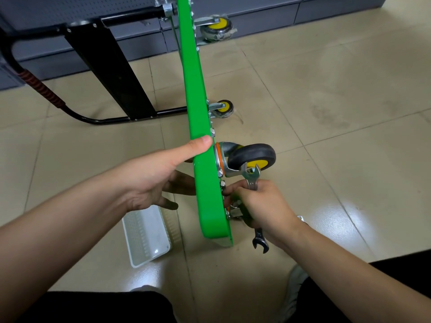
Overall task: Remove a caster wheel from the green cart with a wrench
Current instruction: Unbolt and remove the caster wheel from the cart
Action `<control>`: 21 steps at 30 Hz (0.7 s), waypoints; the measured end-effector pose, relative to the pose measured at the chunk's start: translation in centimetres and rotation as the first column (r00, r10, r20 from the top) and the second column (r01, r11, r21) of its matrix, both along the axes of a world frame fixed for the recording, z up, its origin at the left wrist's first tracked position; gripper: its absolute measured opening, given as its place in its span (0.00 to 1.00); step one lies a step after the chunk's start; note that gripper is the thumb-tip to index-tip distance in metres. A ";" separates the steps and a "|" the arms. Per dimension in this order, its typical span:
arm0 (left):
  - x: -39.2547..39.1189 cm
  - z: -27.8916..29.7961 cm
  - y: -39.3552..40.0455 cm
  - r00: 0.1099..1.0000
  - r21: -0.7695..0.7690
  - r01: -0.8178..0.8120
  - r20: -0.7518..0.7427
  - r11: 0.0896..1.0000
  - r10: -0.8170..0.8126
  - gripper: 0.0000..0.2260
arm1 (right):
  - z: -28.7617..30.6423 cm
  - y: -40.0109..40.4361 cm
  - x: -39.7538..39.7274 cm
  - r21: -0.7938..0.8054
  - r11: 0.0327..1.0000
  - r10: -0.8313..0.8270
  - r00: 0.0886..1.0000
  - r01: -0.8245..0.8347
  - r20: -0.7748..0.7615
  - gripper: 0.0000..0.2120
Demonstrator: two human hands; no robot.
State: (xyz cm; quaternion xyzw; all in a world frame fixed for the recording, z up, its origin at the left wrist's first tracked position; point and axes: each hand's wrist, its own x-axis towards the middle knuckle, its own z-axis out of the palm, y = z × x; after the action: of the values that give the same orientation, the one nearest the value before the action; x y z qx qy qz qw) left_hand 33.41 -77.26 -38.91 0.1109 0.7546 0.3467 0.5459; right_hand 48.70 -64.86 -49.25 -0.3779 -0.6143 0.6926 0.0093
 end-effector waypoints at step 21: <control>-0.1 -0.2 0.0 1.000 0.008 0.000 0.006 1.000 0.000 0.38 | -0.4 -0.4 0.0 0.127 0.991 -0.015 0.988 0.035 -0.151 0.09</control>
State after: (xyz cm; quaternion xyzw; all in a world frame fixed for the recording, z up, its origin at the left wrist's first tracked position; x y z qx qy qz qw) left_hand 33.32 -77.26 -39.09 0.1119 0.7517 0.3499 0.5478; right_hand 48.68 -65.22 -49.64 -0.3312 -0.6506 0.6777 0.0886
